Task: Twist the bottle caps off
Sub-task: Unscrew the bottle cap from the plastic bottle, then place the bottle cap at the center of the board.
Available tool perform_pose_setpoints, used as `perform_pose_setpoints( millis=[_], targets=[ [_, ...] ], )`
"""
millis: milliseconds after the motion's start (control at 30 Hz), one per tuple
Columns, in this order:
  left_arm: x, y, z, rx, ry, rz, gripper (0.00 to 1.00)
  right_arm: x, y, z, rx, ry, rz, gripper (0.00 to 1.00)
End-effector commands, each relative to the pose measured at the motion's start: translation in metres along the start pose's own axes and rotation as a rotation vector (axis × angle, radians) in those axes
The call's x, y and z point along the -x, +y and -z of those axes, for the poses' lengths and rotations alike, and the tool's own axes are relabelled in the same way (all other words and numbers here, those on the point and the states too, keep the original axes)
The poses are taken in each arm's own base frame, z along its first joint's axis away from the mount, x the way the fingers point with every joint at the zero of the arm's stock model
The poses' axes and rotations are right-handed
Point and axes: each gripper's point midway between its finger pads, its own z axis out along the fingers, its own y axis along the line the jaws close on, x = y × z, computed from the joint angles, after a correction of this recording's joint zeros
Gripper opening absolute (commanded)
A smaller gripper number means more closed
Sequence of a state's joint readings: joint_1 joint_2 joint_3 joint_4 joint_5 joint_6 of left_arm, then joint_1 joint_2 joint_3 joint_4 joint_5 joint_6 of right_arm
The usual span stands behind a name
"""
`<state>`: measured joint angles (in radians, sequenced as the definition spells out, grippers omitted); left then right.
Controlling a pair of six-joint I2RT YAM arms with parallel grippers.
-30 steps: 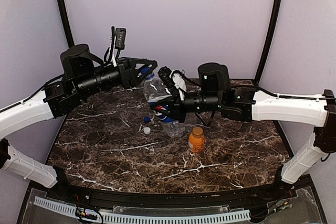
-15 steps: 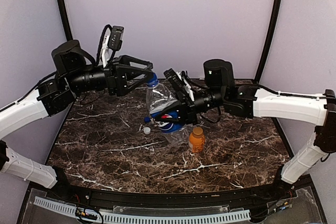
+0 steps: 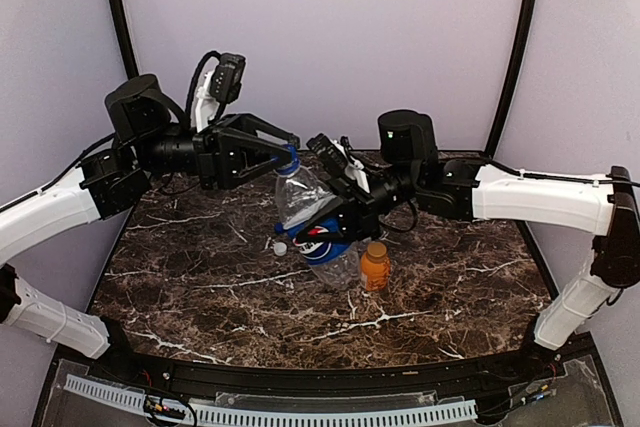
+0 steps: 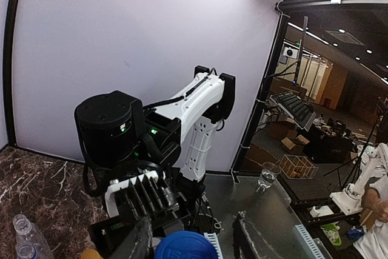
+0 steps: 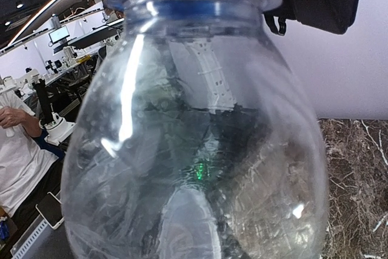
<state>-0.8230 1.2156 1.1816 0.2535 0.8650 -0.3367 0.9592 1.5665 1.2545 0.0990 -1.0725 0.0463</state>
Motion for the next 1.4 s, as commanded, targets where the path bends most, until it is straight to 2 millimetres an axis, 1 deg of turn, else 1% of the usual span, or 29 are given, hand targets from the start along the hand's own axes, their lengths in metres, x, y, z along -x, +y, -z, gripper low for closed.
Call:
perform_pose_setpoints(
  millis=[0, 100, 200, 233, 267, 367, 400, 433, 467, 500, 533, 567, 600, 633, 667, 700, 733, 767, 800, 867, 1033, 1133, 1167, 1200, 1233, 1267, 1300, 1333, 1367],
  targets=[
    [0.014, -0.012, 0.001, -0.049, -0.024, -0.039, 0.43, 0.011, 0.001, 0.001, 0.030, -0.013, 0.014, 0.10],
    [0.013, -0.011, 0.000, -0.050, -0.024, -0.036, 0.36, 0.010, 0.000, 0.000, 0.027, -0.011, 0.010, 0.10],
    [0.012, -0.008, 0.000, -0.031, -0.024, -0.029, 0.25, 0.010, -0.003, 0.001, 0.005, -0.012, 0.008, 0.10],
    [0.013, -0.007, 0.000, -0.023, -0.026, -0.031, 0.23, 0.010, -0.006, 0.001, -0.017, -0.012, 0.005, 0.10],
    [0.012, -0.003, 0.001, 0.003, -0.030, -0.030, 0.18, 0.011, -0.010, 0.002, -0.045, -0.014, 0.003, 0.09],
    [0.015, 0.008, 0.005, 0.087, -0.052, -0.026, 0.09, 0.013, -0.030, 0.008, -0.189, -0.014, -0.014, 0.09],
    [0.017, 0.018, 0.007, 0.149, -0.067, -0.020, 0.05, 0.014, -0.038, 0.011, -0.251, -0.015, -0.017, 0.08],
    [0.019, 0.022, 0.010, 0.185, -0.080, -0.015, 0.03, 0.015, -0.047, 0.015, -0.313, -0.018, -0.022, 0.08],
    [0.023, 0.036, 0.014, 0.271, -0.106, 0.008, 0.00, 0.017, -0.057, 0.021, -0.390, -0.023, -0.028, 0.06],
    [0.025, 0.042, 0.017, 0.314, -0.123, 0.020, 0.00, 0.019, -0.068, 0.026, -0.462, -0.031, -0.042, 0.05],
    [0.030, 0.055, 0.024, 0.403, -0.162, 0.049, 0.00, 0.020, -0.077, 0.032, -0.530, -0.037, -0.050, 0.04],
    [0.030, 0.062, 0.027, 0.444, -0.179, 0.066, 0.00, 0.021, -0.086, 0.038, -0.594, -0.044, -0.053, 0.04],
    [0.033, 0.073, 0.033, 0.519, -0.215, 0.090, 0.00, 0.022, -0.096, 0.045, -0.667, -0.050, -0.056, 0.04],
    [0.034, 0.076, 0.035, 0.551, -0.226, 0.099, 0.00, 0.022, -0.101, 0.048, -0.711, -0.054, -0.053, 0.03],
    [0.031, 0.088, 0.040, 0.624, -0.234, 0.118, 0.00, 0.023, -0.105, 0.051, -0.750, -0.060, -0.049, 0.04],
    [0.033, 0.092, 0.041, 0.654, -0.242, 0.123, 0.00, 0.024, -0.109, 0.054, -0.787, -0.066, -0.044, 0.04],
    [0.029, 0.102, 0.046, 0.713, -0.243, 0.135, 0.00, 0.025, -0.112, 0.055, -0.816, -0.073, -0.036, 0.04],
    [0.031, 0.106, 0.049, 0.748, -0.252, 0.136, 0.00, 0.027, -0.113, 0.056, -0.840, -0.082, -0.023, 0.05],
    [0.028, 0.110, 0.050, 0.764, -0.246, 0.140, 0.00, 0.028, -0.114, 0.056, -0.858, -0.087, -0.012, 0.06],
    [0.028, 0.112, 0.050, 0.776, -0.245, 0.138, 0.00, 0.030, -0.112, 0.053, -0.858, -0.098, 0.011, 0.06],
    [0.030, 0.107, 0.051, 0.760, -0.241, 0.107, 0.00, 0.027, -0.104, 0.046, -0.797, -0.092, 0.025, 0.06],
    [0.034, 0.100, 0.059, 0.771, -0.246, 0.069, 0.00, 0.025, -0.091, 0.041, -0.716, -0.091, 0.024, 0.06],
    [0.036, 0.098, 0.064, 0.782, -0.244, 0.050, 0.00, 0.025, -0.086, 0.042, -0.697, -0.098, 0.021, 0.06],
    [0.032, 0.099, 0.066, 0.791, -0.233, 0.046, 0.00, 0.026, -0.082, 0.045, -0.682, -0.107, 0.019, 0.06],
    [0.030, 0.101, 0.074, 0.821, -0.229, 0.040, 0.00, 0.027, -0.078, 0.049, -0.677, -0.119, 0.014, 0.06],
    [0.023, 0.105, 0.078, 0.845, -0.216, 0.045, 0.00, 0.029, -0.074, 0.055, -0.675, -0.134, 0.010, 0.06],
    [0.021, 0.109, 0.087, 0.878, -0.214, 0.048, 0.00, 0.033, -0.069, 0.062, -0.672, -0.155, 0.008, 0.06],
    [0.009, 0.117, 0.094, 0.913, -0.196, 0.060, 0.00, 0.034, -0.067, 0.068, -0.672, -0.169, 0.006, 0.06],
    [0.003, 0.119, 0.099, 0.930, -0.190, 0.069, 0.00, 0.036, -0.063, 0.074, -0.674, -0.182, 0.006, 0.06]
  ],
)
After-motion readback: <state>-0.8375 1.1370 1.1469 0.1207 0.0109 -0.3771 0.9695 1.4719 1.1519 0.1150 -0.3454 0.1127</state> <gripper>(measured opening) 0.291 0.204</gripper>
